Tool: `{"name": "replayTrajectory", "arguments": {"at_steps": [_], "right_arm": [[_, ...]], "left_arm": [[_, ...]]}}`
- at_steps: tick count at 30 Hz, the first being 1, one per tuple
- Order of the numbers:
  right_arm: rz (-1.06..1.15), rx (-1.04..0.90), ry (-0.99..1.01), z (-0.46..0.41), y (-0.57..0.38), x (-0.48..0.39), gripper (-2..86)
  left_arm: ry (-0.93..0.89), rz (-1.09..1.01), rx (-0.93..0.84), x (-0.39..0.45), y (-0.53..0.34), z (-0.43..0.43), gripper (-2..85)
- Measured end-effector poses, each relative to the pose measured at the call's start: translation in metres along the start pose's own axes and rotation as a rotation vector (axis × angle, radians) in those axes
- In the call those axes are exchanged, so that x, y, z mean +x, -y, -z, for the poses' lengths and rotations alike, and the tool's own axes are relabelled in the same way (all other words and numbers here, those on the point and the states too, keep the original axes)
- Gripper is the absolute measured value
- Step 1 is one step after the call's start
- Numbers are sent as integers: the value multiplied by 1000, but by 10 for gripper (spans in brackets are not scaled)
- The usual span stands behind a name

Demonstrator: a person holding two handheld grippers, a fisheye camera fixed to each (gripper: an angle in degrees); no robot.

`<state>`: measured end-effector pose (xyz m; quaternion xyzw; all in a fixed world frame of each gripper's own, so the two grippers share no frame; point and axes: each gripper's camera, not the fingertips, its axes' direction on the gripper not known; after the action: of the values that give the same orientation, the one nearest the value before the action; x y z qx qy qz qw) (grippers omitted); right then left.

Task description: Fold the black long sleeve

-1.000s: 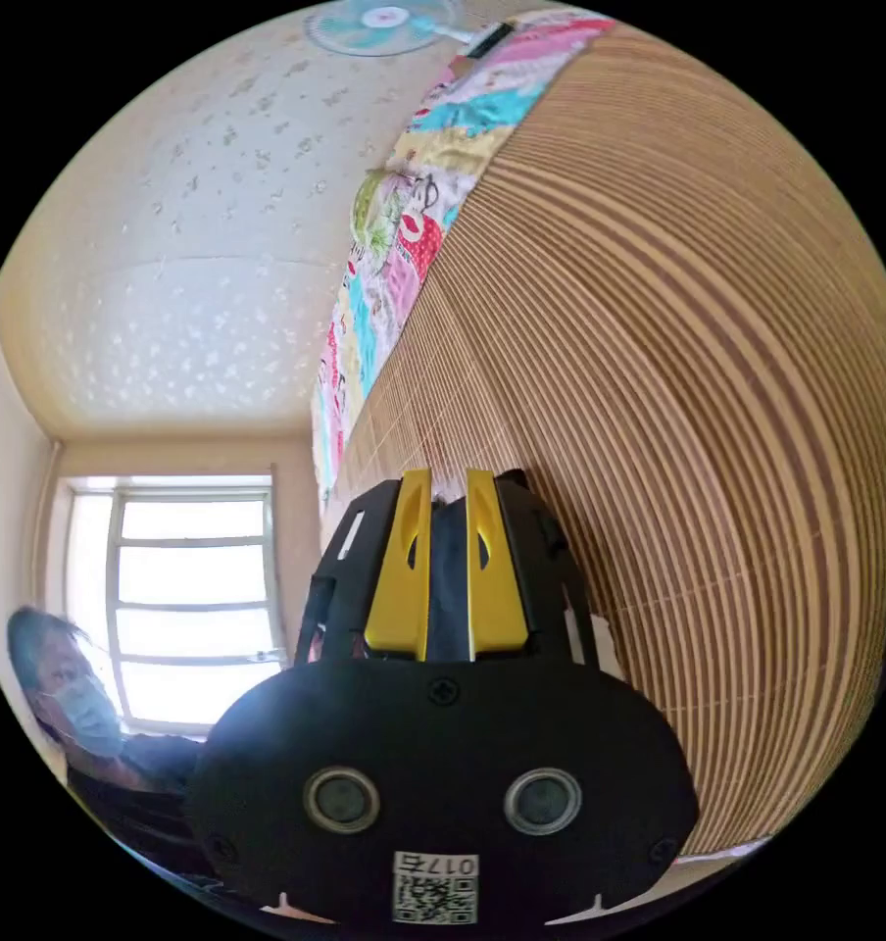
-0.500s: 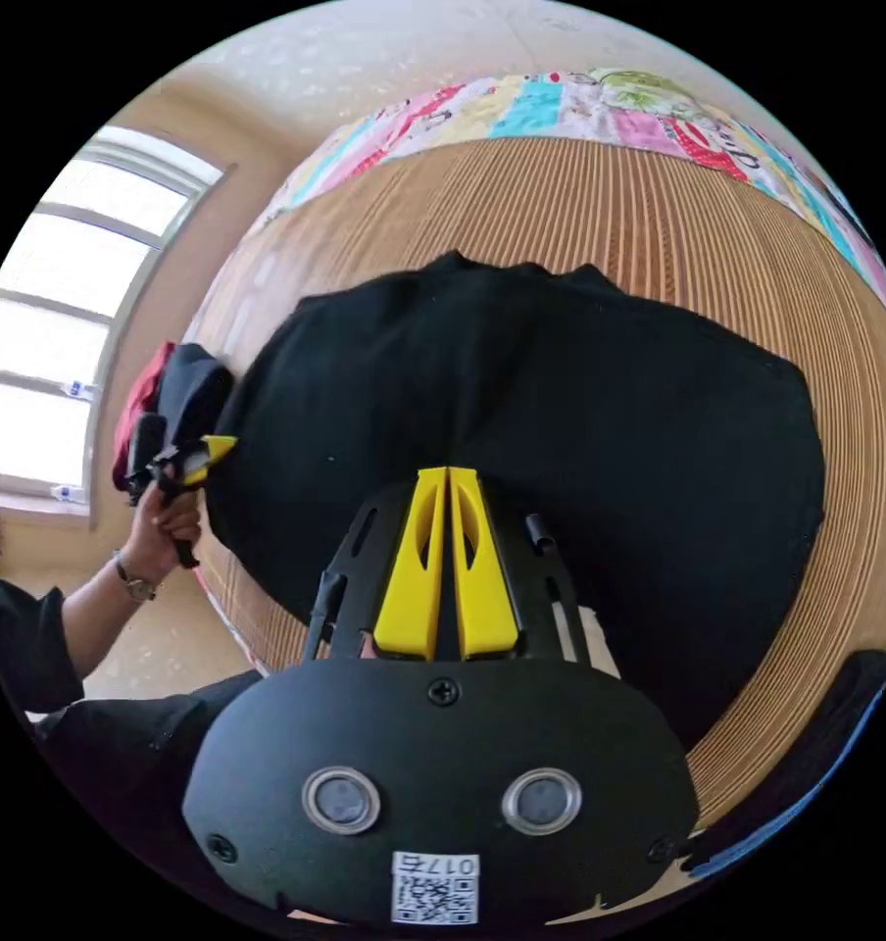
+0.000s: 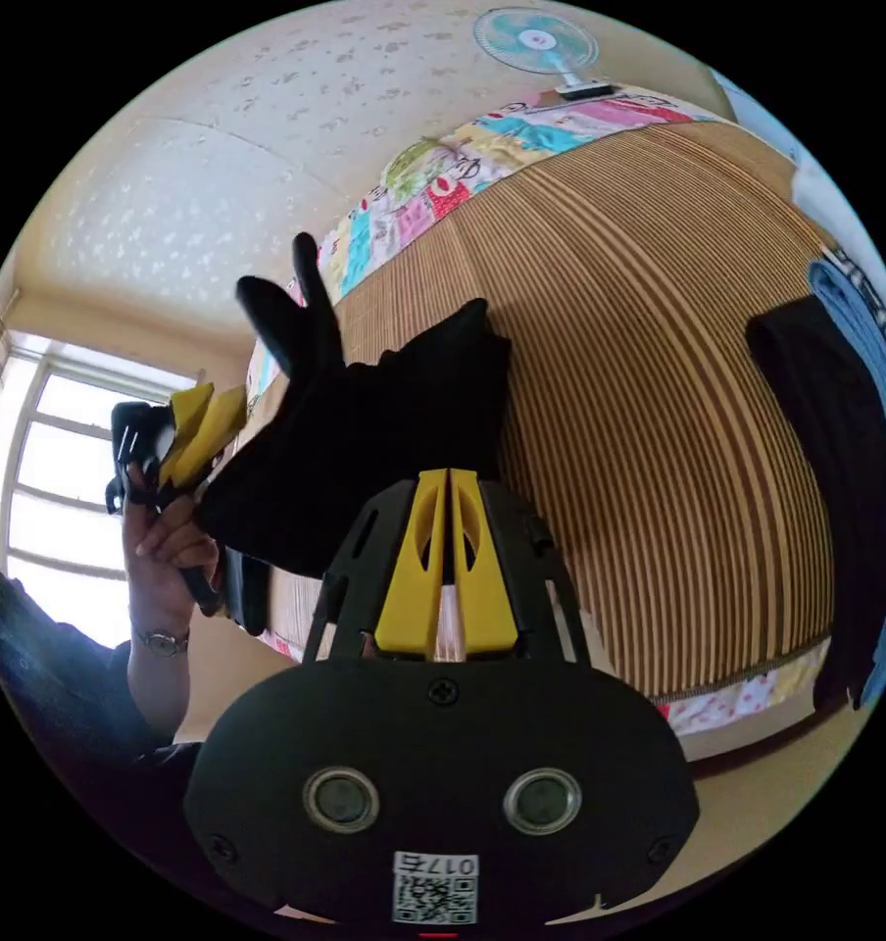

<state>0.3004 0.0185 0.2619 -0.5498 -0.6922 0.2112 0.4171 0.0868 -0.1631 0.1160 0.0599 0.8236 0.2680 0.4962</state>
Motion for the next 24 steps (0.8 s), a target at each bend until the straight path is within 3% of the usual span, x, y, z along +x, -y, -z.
{"name": "replayTrajectory", "arguments": {"at_steps": [1, 3, 7, 10, 13, 16, 20, 24], "right_arm": [[-54, -27, 0, 8, -9, 23, 11], [-137, -75, 32, 14, -22, 53, 16], [-234, -129, 239, 13, -47, 95, 43], [-278, -136, 474, -6, -52, 105, 93], [-321, -178, 667, -44, -48, 100, 161], [-320, -169, 742, -78, -25, 87, 201], [-383, -153, 655, -111, 33, 79, 152], [-424, -115, 639, -112, 63, 79, 88]], "left_arm": [[-157, -27, 50, 1, -5, -8, 61], [-188, -15, 127, -1, -17, -2, 62], [283, 205, 191, -41, -56, 33, 159], [473, 364, 150, -91, -79, 43, 194], [362, 465, 76, -138, -91, 28, 208], [249, 456, 119, -155, -83, 23, 201], [307, 416, 248, -161, -46, 47, 192], [212, 456, 91, -195, 18, 16, 159]]}}
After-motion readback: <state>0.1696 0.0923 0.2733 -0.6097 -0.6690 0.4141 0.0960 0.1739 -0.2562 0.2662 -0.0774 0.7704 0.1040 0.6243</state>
